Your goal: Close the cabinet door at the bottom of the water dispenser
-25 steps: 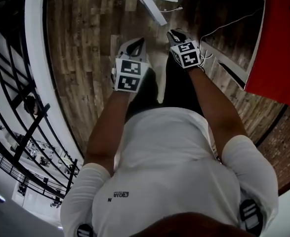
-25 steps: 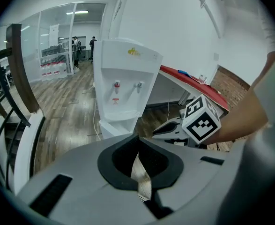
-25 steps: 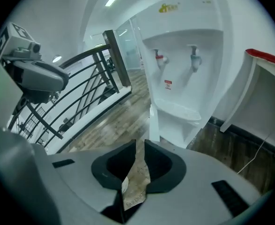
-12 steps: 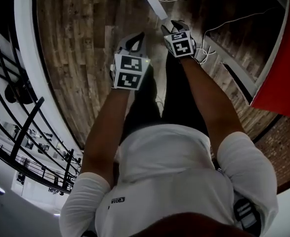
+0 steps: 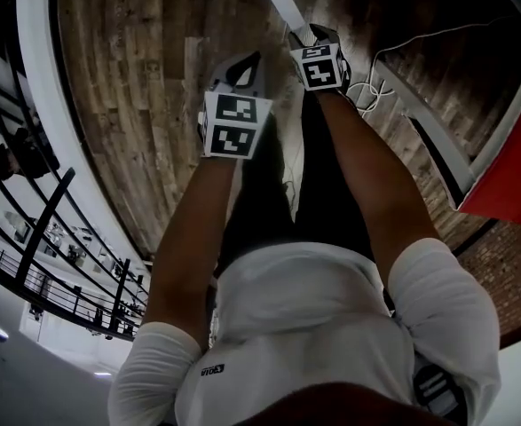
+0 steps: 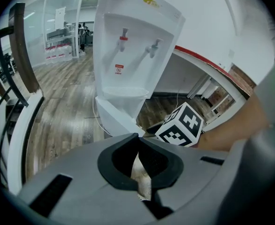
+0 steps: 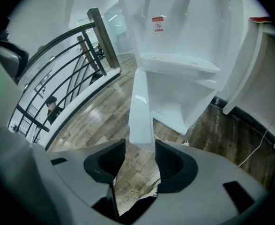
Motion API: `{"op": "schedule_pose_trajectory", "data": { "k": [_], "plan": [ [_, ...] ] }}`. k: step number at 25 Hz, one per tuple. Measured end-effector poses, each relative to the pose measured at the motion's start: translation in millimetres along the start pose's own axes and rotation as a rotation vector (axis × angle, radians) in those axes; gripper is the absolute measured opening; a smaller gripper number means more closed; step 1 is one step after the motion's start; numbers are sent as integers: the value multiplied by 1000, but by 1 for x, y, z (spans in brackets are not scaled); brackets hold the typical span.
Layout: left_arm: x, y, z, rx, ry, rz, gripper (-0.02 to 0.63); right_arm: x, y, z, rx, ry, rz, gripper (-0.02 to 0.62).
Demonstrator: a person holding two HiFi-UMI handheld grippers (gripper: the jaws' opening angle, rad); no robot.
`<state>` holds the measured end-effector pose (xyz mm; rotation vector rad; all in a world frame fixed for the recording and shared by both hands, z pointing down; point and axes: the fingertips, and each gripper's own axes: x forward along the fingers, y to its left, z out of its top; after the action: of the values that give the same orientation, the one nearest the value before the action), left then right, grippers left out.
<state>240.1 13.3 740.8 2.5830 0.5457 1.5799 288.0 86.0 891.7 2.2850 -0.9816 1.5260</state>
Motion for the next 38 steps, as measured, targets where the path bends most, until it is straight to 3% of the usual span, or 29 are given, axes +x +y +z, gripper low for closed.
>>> {"op": "schedule_pose_trajectory", "data": {
  "k": [6,13,32,38],
  "plan": [
    [2,2,-8,1,17,3,-5,14,4,1,-99,53,-11,175],
    [6,3,-5,9,26,-1,-5,16,-4,2,-43,43,-34,173],
    [26,-12,12,75,55,-35,-5,10,-60,12,-81,6,-51,173],
    [31,-12,23,73,51,-34,-5,7,-80,15,-19,-12,-69,173]
  ]
}}
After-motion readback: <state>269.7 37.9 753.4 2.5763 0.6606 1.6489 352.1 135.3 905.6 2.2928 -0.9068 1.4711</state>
